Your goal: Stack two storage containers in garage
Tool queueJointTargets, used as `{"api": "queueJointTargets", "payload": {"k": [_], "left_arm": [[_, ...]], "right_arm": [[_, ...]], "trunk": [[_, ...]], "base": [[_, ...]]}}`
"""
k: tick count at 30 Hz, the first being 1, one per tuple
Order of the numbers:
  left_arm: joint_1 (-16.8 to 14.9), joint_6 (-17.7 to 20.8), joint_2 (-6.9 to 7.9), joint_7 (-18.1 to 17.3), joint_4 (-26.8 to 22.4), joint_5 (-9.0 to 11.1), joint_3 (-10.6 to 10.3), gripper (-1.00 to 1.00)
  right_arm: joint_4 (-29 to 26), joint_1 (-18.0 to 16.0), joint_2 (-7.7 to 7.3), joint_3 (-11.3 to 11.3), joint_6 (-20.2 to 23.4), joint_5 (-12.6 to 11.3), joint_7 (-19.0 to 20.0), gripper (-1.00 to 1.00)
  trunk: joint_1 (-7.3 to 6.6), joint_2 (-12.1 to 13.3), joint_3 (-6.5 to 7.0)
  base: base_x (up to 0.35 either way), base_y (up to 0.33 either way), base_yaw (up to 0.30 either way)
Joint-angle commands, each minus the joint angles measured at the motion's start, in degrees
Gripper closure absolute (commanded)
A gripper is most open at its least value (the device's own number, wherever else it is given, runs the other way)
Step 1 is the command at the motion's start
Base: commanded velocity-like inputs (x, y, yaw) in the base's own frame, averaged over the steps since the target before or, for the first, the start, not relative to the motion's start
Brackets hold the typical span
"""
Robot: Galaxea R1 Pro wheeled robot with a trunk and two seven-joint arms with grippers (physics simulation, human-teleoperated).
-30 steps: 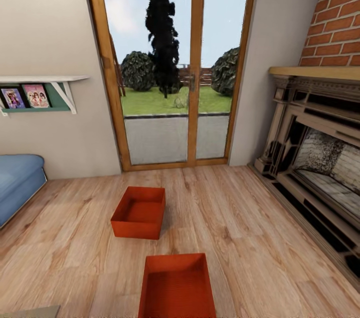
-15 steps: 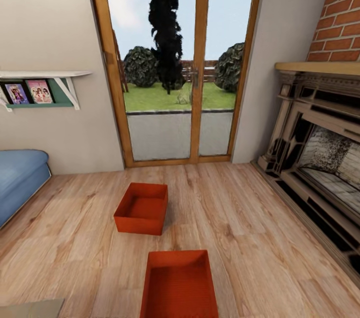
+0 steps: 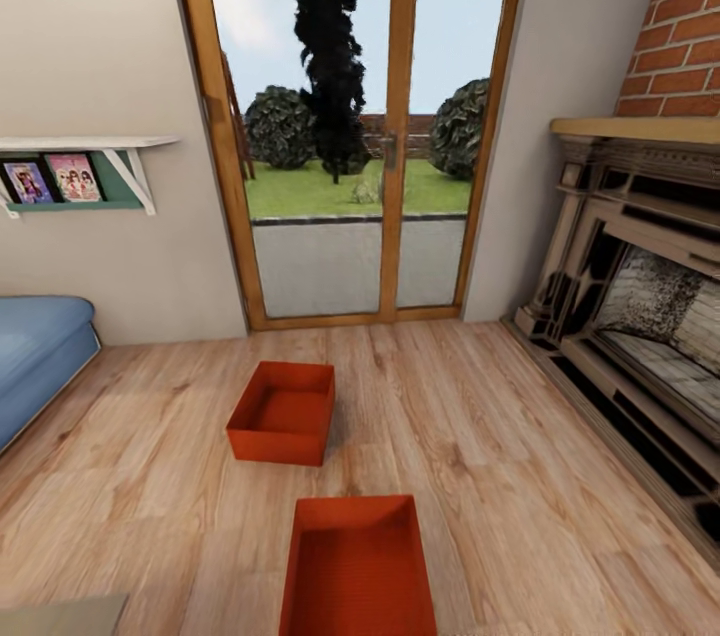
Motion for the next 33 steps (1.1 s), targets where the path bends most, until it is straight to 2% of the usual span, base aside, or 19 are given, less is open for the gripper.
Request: {"api": "queueJointTargets", "payload": {"k": [1, 13, 33], "left_arm": [[0.0, -0.1, 0.00, 0.0, 0.0, 0.1, 0.0, -1.00], [0.0, -0.1, 0.00, 0.0, 0.0, 0.1, 0.0, -1.00], [0.0, -0.1, 0.00, 0.0, 0.0, 0.1, 0.0, -1.00]], "right_arm": [[0.1, -0.1, 0.05, 0.5, -0.3, -0.5, -0.1, -1.00], [0.1, -0.1, 0.26, 0.4, -0.2, -0.5, -0.1, -1.00], [0.0, -0.1, 0.12, 0.4, -0.2, -0.5, -0.1, -1.00]], "trunk": [[0.00, 0.0, -0.05], [0.00, 0.0, -0.11], [0.00, 0.0, -1.83]], "base": [[0.000, 0.000, -0.222], [0.000, 0.000, -0.066], [0.000, 0.000, 0.000]]}}
